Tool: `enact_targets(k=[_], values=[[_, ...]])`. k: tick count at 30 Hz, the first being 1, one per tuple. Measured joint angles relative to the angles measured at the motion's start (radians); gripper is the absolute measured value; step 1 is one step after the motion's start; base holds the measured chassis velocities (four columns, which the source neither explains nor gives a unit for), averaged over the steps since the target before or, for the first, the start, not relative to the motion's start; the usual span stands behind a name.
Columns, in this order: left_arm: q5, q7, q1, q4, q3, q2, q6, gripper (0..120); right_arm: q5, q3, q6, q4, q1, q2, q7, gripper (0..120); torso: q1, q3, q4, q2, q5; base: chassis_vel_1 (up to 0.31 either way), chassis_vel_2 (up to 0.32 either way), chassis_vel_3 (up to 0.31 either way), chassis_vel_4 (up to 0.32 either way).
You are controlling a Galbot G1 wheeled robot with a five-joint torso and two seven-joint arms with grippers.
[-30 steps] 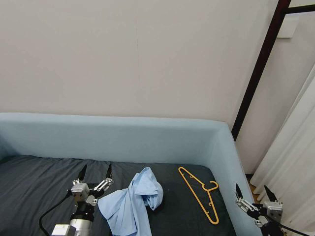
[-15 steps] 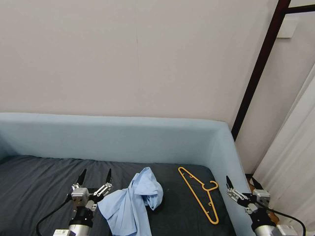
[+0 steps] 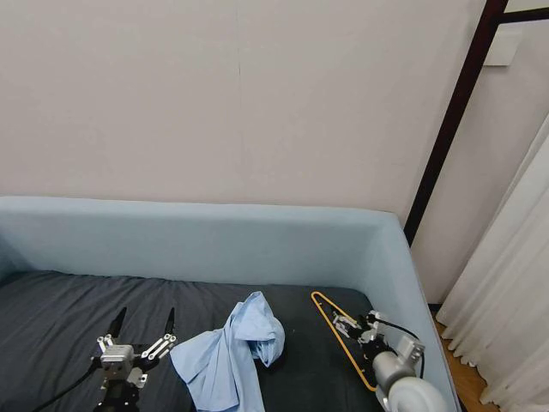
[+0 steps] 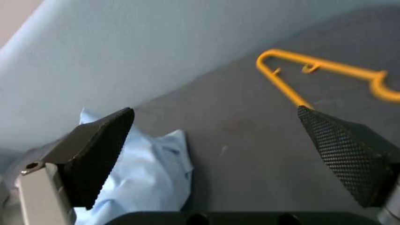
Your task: Pick up the clothes from the sofa and hang them on the clothes hanger.
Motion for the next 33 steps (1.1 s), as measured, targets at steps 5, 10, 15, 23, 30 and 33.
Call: enact_targets(k=[5, 10, 15, 23, 30, 33], values=[[-0.072, 0.003, -0.01, 0.077, -0.041, 0.048, -0.009, 100, -0.049, -0.082, -0.005, -0.122, 0.07, 0.064, -0.048, 100, 0.0, 0.0, 0.0001, 0.0, -0.0002, 0.0, 0.0, 0.0, 0.0], [-0.097, 0.025, -0.004, 0.083, -0.052, 0.081, 0.0, 100, -0.147, -0.126, 0.018, -0.187, 0.084, 0.109, -0.099, 100, 0.0, 0.0, 0.0, 0.0, 0.0001, 0.0, 0.0, 0.0, 0.0], [-0.098, 0.026, -0.01, 0.082, -0.052, 0.087, 0.014, 100, -0.279, -0.156, 0.077, -0.218, 0.066, 0.112, -0.222, 100, 0.0, 0.0, -0.0002, 0.0, 0.0001, 0.0, 0.0, 0.0, 0.0], [-0.109, 0.021, -0.013, 0.075, -0.056, 0.069, 0.023, 100, -0.443, -0.184, 0.209, -0.256, 0.035, 0.099, -0.415, 100, 0.0, 0.0, -0.0001, 0.0, 0.0002, 0.0, 0.0, 0.0, 0.0], [-0.127, 0.006, -0.013, 0.056, -0.045, 0.053, 0.036, 100, -0.504, -0.204, 0.167, -0.289, 0.035, 0.118, -0.328, 88, 0.0, 0.0, 0.0, 0.0, 0.0002, 0.0, 0.0, 0.0, 0.0], [-0.128, 0.003, -0.017, 0.051, -0.042, 0.051, 0.04, 100, -0.479, -0.205, 0.176, -0.303, 0.038, 0.138, -0.321, 81, 0.0, 0.0, 0.0001, 0.0, 0.0002, 0.0, 0.0, 0.0, 0.0]])
